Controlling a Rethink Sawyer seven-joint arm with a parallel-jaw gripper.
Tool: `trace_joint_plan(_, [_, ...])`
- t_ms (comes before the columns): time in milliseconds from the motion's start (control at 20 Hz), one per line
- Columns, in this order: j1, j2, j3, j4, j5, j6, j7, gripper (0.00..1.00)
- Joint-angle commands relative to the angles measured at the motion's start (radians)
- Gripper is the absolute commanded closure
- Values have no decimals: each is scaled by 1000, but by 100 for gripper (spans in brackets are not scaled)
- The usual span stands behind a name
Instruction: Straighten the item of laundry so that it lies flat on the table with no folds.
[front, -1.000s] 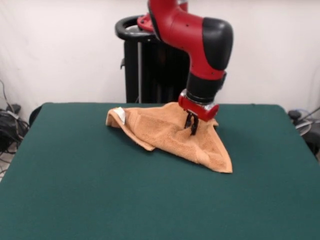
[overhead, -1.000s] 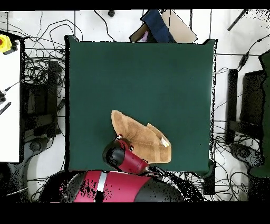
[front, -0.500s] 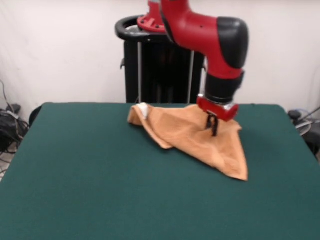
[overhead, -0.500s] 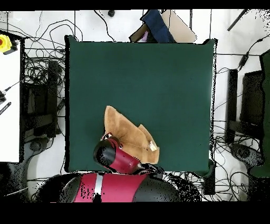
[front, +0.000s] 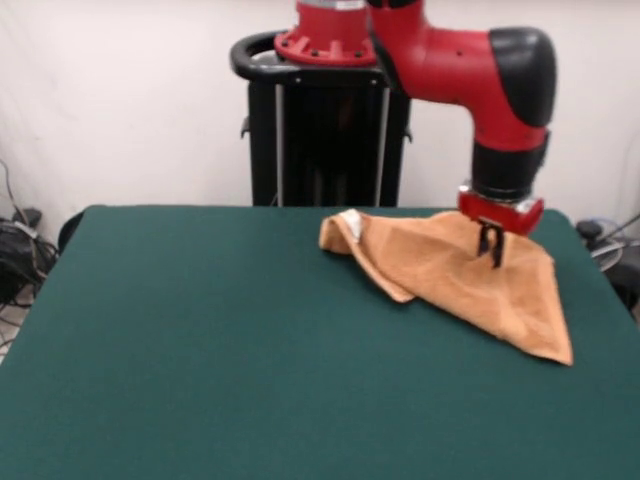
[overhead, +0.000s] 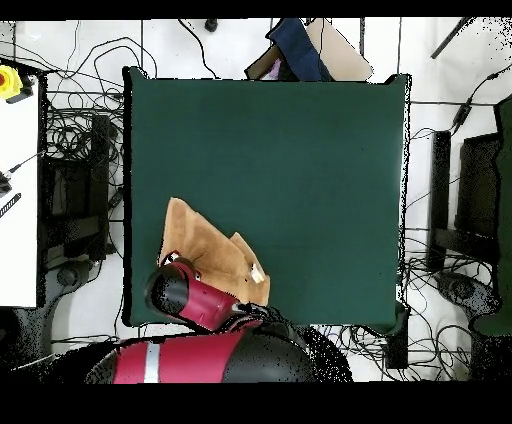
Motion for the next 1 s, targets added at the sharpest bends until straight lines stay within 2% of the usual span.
trace_joint_plan(50, [52,-58,128,-33,122,147,328,100])
trace_joint_plan(350, [83,-126,117,-26,163,224,332,100])
trace_joint_plan(500, [98,-103,103,-44,170,214,320,100])
trace_joint_plan(600, [90,-62,106,-48,150,140,327,100])
trace_joint_plan(650, [72,-42,112,-49,114,87,322,0])
trace_joint_plan(800, [49,-34,131,-35,131,57,389,0])
trace_joint_plan(850, [60,-62,102,-37,159,117,358,0])
trace_joint_plan(900, [89,-116,45,-36,194,192,327,0])
trace_joint_plan(950, [141,-182,-69,-50,217,320,280,0])
trace_joint_plan(1000, [171,-224,-166,-76,200,432,265,0])
